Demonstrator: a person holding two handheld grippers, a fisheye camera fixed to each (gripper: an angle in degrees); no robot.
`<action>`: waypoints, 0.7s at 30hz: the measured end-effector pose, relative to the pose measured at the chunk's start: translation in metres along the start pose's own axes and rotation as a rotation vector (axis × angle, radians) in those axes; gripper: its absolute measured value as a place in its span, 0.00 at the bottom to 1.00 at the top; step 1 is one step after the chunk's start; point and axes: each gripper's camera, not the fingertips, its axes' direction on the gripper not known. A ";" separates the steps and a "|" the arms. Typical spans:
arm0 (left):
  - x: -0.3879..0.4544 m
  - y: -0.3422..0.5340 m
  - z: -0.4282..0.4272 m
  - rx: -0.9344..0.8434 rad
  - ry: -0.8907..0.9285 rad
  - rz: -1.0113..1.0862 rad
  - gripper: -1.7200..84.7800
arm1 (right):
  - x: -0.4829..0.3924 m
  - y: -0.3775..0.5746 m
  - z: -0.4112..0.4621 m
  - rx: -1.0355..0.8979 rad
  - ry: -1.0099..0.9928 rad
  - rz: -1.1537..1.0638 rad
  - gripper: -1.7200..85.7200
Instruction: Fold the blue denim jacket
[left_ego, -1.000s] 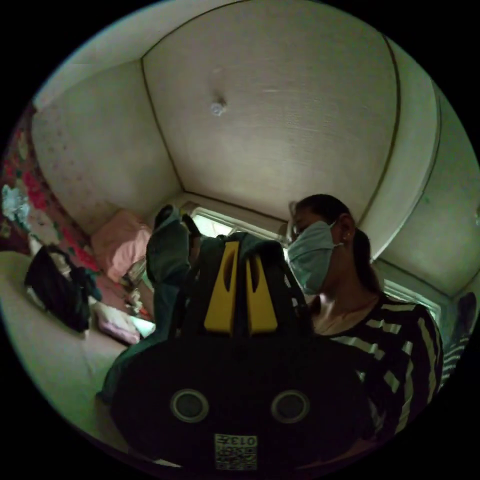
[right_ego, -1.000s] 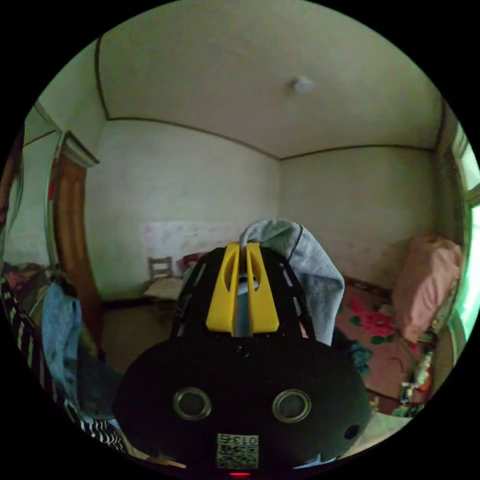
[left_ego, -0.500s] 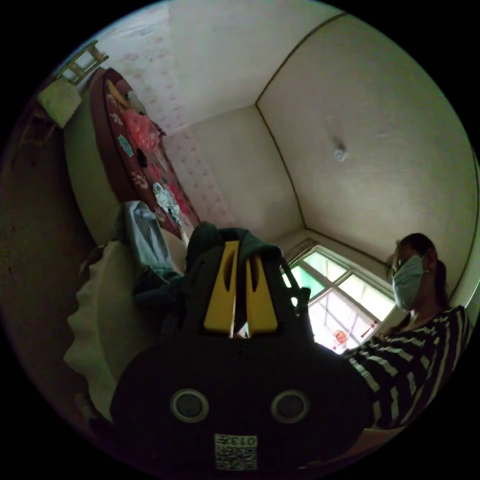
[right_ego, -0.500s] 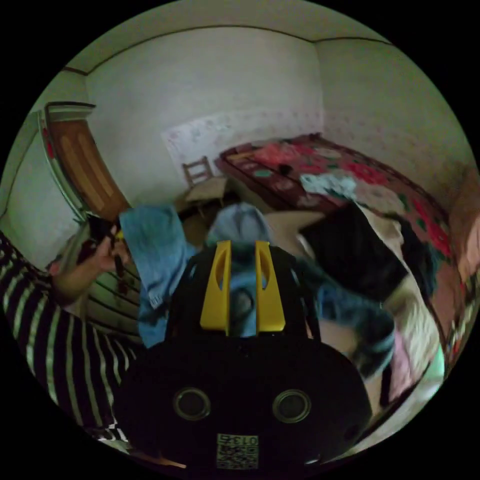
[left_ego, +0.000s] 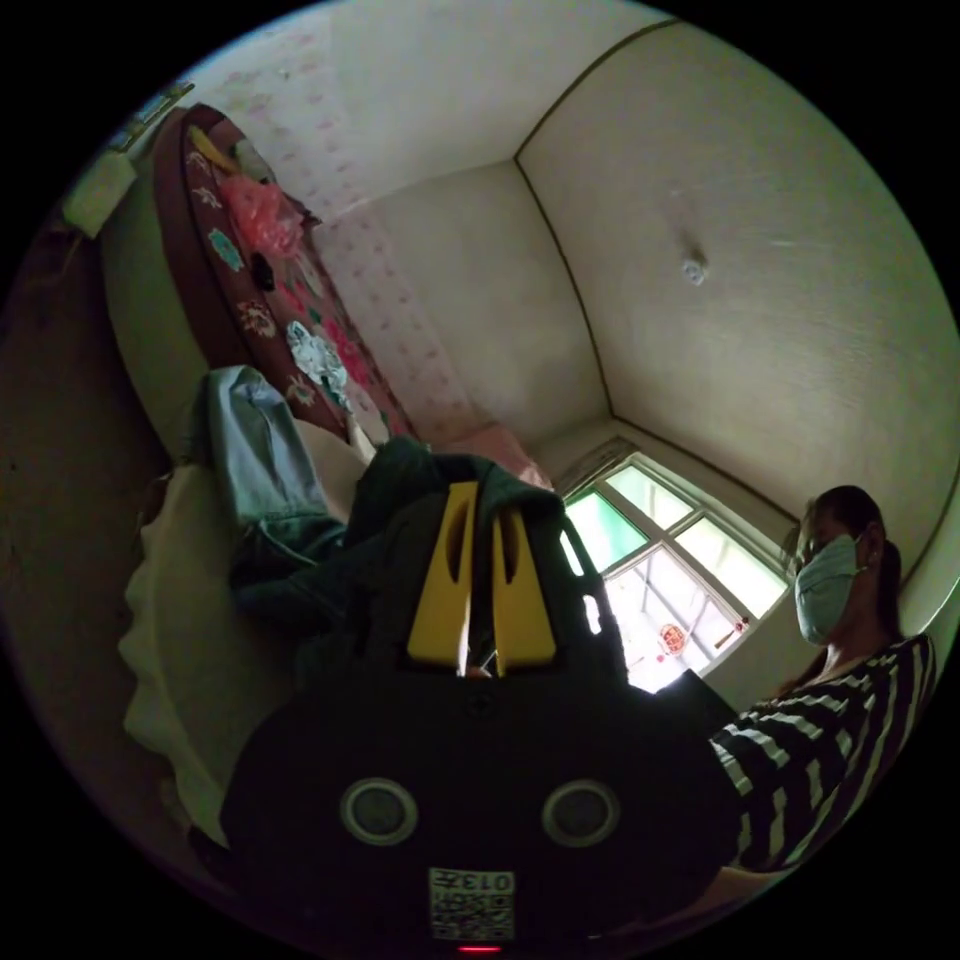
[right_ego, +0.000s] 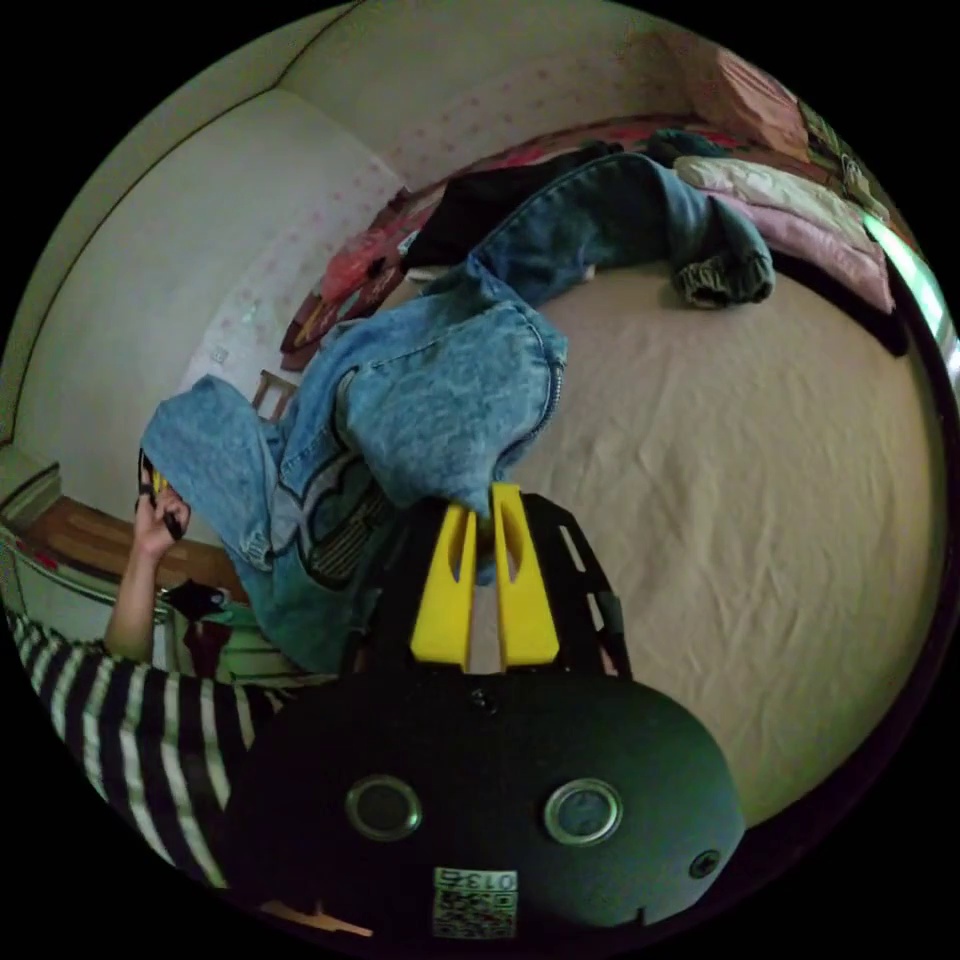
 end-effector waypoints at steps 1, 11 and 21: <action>0.003 -0.001 0.003 -0.012 0.003 0.004 0.02 | 0.002 -0.013 0.002 -0.050 -0.005 0.034 0.06; 0.053 0.005 0.050 0.012 0.156 0.092 0.02 | -0.057 -0.124 -0.178 0.182 0.474 -0.271 0.07; -0.094 0.044 0.103 0.018 -0.145 -0.404 0.02 | -0.038 -0.083 -0.127 0.161 0.365 -0.163 0.12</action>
